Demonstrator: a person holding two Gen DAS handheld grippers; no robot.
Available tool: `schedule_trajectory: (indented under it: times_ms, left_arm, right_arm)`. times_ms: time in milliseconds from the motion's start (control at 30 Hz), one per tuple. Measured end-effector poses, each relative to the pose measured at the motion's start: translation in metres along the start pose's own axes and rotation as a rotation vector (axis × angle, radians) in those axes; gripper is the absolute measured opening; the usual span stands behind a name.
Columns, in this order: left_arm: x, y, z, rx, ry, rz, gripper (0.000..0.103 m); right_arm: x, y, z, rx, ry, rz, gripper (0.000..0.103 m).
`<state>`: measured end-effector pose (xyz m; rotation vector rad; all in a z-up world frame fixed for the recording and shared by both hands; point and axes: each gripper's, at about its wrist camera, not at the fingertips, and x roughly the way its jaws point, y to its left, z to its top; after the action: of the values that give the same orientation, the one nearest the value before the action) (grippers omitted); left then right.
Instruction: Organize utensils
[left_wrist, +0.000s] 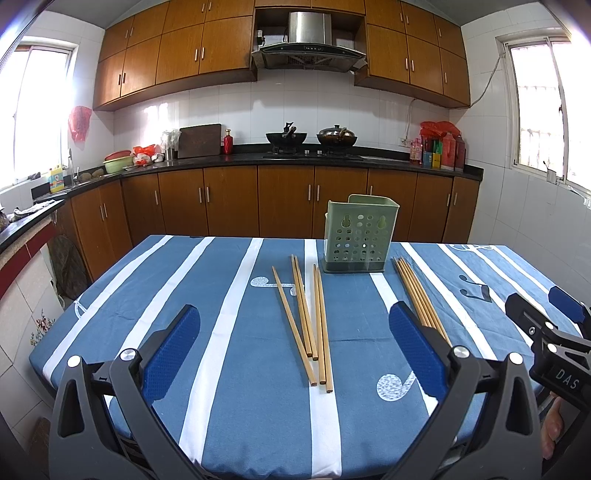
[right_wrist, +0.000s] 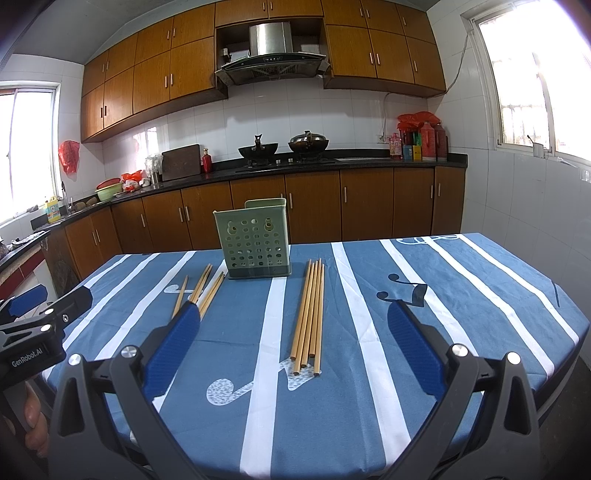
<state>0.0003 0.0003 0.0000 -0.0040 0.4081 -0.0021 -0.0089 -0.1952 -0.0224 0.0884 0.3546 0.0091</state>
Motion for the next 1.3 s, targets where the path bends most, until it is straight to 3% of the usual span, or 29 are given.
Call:
schedule_trajectory:
  times_ms: [933, 1133, 1300]
  left_arm:
    - [0.002, 0.0, -0.003, -0.001, 0.006, 0.003, 0.101]
    - [0.016, 0.002, -0.009, -0.01, 0.053, 0.019, 0.101]
    - [0.038, 0.012, -0.019, -0.023, 0.117, 0.027, 0.101]
  right_arm:
    - [0.004, -0.001, -0.002, 0.004, 0.008, -0.002, 0.099]
    - [0.022, -0.009, -0.006, 0.042, 0.077, -0.002, 0.099]
    - [0.063, -0.028, -0.01, 0.091, 0.2, -0.046, 0.095]
